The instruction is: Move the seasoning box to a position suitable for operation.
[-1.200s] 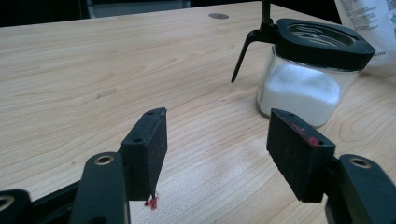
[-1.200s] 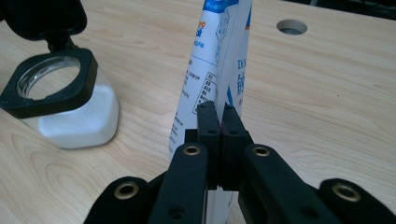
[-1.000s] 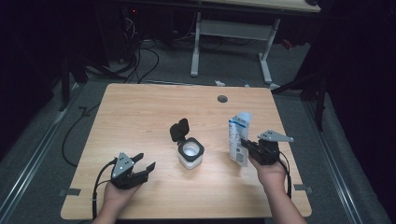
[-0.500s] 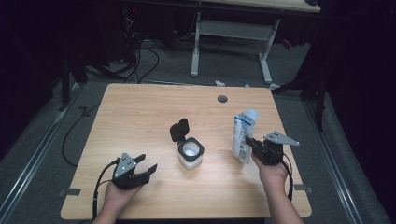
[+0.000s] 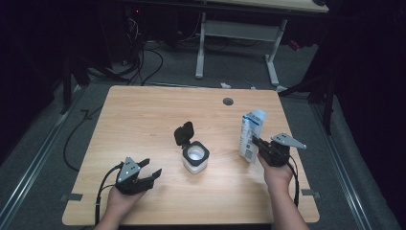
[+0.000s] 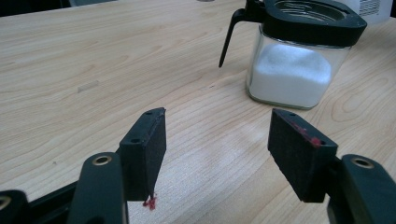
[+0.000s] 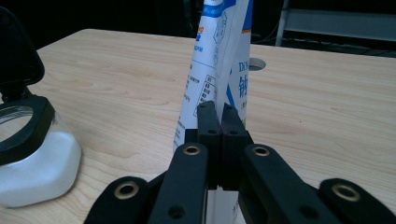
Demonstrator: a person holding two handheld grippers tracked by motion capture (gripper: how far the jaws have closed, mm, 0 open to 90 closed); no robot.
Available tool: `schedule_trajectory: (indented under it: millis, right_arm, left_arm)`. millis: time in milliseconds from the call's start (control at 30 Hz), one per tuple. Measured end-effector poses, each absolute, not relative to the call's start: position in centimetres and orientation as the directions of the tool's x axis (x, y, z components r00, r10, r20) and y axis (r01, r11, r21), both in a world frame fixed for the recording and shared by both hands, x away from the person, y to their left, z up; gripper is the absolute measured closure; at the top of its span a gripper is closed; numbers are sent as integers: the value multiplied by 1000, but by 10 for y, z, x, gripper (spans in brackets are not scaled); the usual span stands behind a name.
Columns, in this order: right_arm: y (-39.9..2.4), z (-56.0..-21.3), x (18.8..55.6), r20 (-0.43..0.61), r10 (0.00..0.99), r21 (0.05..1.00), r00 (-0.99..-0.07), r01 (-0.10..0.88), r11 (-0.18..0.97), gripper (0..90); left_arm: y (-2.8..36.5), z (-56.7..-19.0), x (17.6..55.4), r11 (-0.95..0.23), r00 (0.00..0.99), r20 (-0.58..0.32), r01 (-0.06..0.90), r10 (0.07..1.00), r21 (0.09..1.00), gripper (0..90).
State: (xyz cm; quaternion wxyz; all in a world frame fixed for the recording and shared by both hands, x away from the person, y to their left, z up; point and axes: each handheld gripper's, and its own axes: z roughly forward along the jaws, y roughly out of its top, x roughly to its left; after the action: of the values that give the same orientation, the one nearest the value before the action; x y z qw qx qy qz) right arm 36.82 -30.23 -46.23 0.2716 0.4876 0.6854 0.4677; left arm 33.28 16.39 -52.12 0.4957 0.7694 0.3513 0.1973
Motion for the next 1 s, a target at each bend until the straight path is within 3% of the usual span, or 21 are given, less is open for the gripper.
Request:
schedule_trajectory:
  millis: [1000]
  right_arm:
    - [-296, -473, 377, 35, 933, 914, -359, 390, 115, 894]
  left_arm:
    - [165, -521, 333, -251, 675, -59, 352, 735, 902, 376]
